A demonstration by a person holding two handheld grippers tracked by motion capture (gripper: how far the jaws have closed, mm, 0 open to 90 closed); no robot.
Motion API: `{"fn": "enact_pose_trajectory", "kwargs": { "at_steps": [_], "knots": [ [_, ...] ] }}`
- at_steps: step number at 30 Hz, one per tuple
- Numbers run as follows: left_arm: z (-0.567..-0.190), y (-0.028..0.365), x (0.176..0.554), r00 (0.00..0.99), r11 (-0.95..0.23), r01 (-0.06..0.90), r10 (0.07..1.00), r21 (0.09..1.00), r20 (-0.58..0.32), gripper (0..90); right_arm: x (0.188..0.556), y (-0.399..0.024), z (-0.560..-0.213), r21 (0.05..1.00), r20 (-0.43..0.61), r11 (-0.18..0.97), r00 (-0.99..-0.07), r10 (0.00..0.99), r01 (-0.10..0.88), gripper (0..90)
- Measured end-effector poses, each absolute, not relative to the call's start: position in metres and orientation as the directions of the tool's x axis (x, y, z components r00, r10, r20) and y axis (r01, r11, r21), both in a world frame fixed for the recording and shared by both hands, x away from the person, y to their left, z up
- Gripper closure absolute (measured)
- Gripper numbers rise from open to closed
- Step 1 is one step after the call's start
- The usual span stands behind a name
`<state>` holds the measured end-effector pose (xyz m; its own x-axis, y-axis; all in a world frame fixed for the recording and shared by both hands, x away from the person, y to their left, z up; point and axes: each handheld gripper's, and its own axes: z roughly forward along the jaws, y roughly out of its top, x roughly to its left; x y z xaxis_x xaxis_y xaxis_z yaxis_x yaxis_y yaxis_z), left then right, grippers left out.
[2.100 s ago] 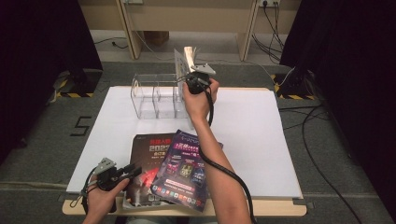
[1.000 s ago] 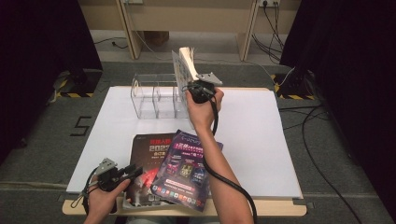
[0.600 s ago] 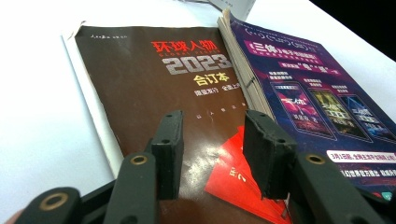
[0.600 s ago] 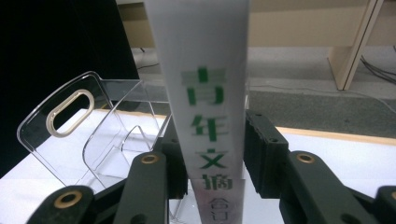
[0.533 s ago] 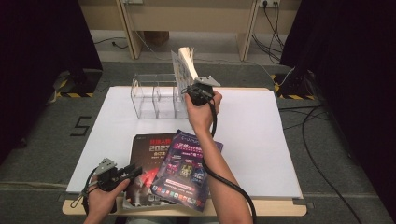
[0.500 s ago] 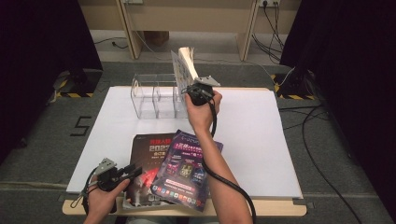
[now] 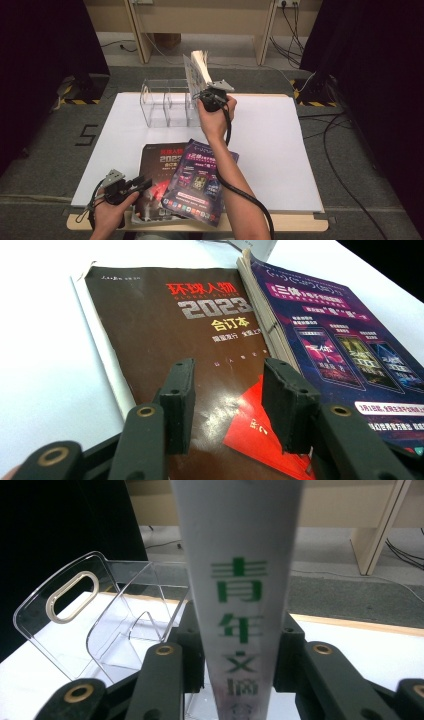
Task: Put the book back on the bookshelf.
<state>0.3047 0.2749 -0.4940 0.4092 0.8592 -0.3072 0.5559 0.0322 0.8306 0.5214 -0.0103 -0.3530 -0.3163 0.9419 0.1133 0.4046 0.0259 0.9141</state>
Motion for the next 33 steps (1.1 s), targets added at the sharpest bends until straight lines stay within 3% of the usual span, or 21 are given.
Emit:
{"fn": "enact_pose_trajectory", "kwargs": {
  "at_steps": [15,33],
  "knots": [
    [-0.495,0.276,0.305,0.411,0.035,0.56,0.856,0.828,-0.314,56.8,0.534,-0.008,-0.348,0.9,0.127,0.002,-0.268,0.955,0.436,74.5],
    [-0.495,0.277,0.306,0.412,0.034,0.56,0.855,0.828,-0.314,57.2,0.544,0.004,-0.351,0.938,0.077,0.02,-0.263,0.962,0.346,74.5]
  ]
}}
